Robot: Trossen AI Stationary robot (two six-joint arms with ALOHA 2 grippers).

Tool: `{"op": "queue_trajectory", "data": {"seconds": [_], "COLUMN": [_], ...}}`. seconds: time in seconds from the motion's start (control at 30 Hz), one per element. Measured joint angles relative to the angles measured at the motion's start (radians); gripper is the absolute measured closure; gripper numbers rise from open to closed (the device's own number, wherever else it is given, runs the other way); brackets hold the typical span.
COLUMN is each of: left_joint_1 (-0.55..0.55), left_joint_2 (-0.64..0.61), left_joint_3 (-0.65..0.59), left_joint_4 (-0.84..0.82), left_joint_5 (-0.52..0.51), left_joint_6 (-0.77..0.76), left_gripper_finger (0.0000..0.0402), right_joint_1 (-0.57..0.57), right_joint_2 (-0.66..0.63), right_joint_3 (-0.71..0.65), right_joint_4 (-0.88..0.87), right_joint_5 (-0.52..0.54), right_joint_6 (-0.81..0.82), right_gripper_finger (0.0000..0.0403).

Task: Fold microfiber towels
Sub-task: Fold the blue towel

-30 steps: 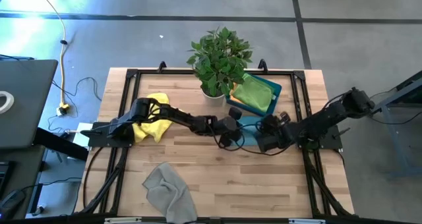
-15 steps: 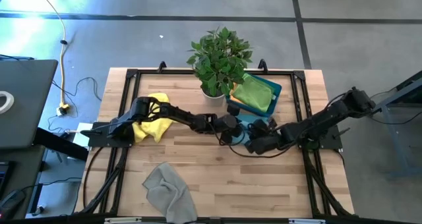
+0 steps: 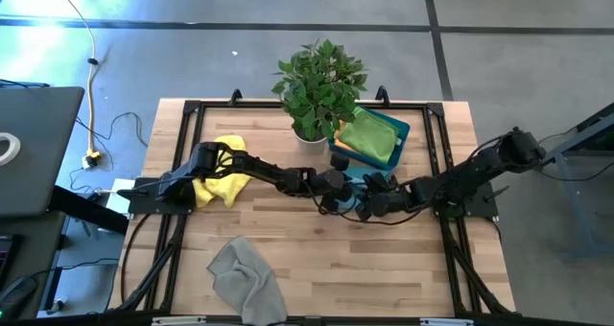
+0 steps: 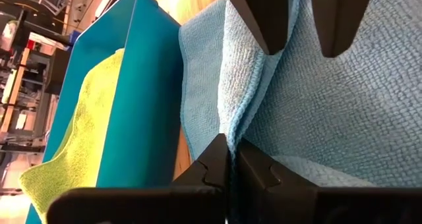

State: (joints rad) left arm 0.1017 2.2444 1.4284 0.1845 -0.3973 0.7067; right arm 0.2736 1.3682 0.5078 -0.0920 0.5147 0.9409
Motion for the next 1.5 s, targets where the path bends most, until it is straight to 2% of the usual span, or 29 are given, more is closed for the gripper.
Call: {"op": "queue_trajectory", "data": {"seconds": [0.33,0.67,0.9,1.1,1.27,1.43,1.5], "left_joint_1": [0.001,0.0,0.0,0.003,0.003,0.003,0.003], "left_joint_2": [0.0,0.0,0.0,0.0,0.0,0.0,0.0], "left_joint_3": [0.0,0.0,0.0,0.0,0.0,0.0,0.0], "left_joint_4": [0.001,-0.006,-0.03,-0.028,-0.023,-0.022,-0.019], "left_joint_5": [0.0,-0.003,-0.003,-0.017,-0.034,-0.036,-0.036], "left_joint_6": [0.0,0.003,0.003,0.017,0.099,0.179,0.19], "left_gripper_finger": [0.0394,0.0394,0.0394,0.0394,0.0394,0.0394,0.0394], "right_joint_1": [-0.091,-0.183,-0.209,-0.229,-0.227,-0.226,-0.224], "right_joint_2": [0.0,-0.01,-0.105,-0.179,-0.185,-0.199,-0.2], "right_joint_3": [-0.072,-0.072,-0.072,-0.072,-0.07,0.015,0.057], "right_joint_4": [0.06,0.029,-0.085,-0.305,-0.349,-0.523,-0.539], "right_joint_5": [-0.095,-0.053,-0.059,0.062,0.08,0.102,0.069], "right_joint_6": [-0.021,-0.167,-0.235,-0.174,-0.135,-0.133,-0.133], "right_gripper_finger": [0.0277,0.0277,0.0277,0.0277,0.0277,0.0277,0.0277]}}
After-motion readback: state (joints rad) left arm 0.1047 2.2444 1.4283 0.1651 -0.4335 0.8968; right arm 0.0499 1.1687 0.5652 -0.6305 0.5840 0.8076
